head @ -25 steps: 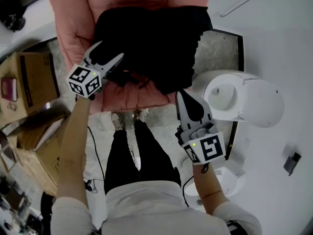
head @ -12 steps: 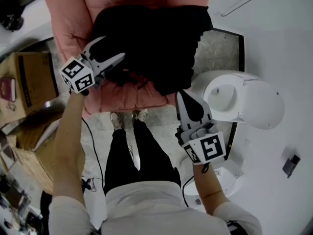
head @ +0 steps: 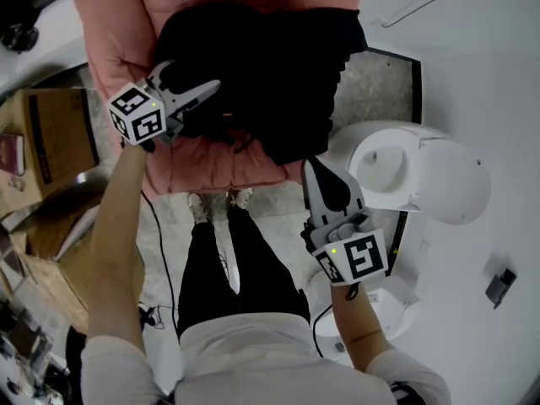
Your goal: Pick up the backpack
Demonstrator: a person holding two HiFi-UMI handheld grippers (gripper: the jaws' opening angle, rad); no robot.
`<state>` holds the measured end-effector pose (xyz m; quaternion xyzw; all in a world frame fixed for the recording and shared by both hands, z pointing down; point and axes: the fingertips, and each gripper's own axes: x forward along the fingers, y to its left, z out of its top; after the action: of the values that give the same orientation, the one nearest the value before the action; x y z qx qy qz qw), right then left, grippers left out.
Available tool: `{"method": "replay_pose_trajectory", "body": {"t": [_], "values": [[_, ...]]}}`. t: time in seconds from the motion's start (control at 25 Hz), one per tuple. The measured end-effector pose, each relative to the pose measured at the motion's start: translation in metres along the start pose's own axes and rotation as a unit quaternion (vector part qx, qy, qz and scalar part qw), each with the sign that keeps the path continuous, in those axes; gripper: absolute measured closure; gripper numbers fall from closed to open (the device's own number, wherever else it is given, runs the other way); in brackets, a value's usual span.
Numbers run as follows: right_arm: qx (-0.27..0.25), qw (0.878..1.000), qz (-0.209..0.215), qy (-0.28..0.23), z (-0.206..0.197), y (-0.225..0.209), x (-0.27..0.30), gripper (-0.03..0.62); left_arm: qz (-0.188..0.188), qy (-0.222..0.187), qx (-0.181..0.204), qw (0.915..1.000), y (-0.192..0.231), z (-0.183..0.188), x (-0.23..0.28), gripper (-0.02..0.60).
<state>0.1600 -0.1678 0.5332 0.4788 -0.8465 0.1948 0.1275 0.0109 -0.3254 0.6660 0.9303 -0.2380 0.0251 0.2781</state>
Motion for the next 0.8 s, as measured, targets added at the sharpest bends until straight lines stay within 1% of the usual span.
{"method": "replay_pose_trajectory", "body": {"t": [0.08, 0.2, 0.32, 0.44, 0.52, 0.6, 0.68, 0.8], "values": [[0.000, 1.000, 0.001, 0.000, 0.000, -0.001, 0.000, 0.572, 0.013, -0.002, -0.021, 0.9997, 0.012, -0.008, -0.003, 0.216], [0.001, 1.000, 0.001, 0.003, -0.003, -0.004, -0.002, 0.572, 0.008, -0.014, -0.052, 0.9985, 0.022, -0.010, -0.001, 0.216], [0.004, 1.000, -0.001, 0.005, -0.005, -0.007, -0.002, 0.572, -0.012, -0.035, -0.084, 0.9957, 0.025, -0.004, 0.007, 0.216], [0.005, 1.000, -0.001, 0.007, -0.006, -0.007, -0.002, 0.572, -0.049, -0.059, -0.113, 0.9907, 0.017, 0.005, 0.014, 0.216], [0.005, 1.000, -0.001, 0.008, -0.007, -0.008, -0.003, 0.572, -0.077, -0.054, -0.111, 0.9894, 0.004, 0.007, 0.024, 0.216], [0.005, 1.000, -0.001, 0.007, -0.007, -0.009, -0.003, 0.572, -0.092, -0.023, -0.091, 0.9914, -0.005, 0.000, 0.038, 0.216], [0.004, 1.000, -0.001, 0.006, -0.006, -0.009, -0.004, 0.572, -0.100, 0.002, -0.078, 0.9919, -0.010, -0.005, 0.052, 0.218], [0.005, 1.000, -0.002, 0.005, -0.006, -0.012, -0.006, 0.572, -0.100, 0.001, -0.071, 0.9924, -0.012, -0.001, 0.066, 0.219]]}}
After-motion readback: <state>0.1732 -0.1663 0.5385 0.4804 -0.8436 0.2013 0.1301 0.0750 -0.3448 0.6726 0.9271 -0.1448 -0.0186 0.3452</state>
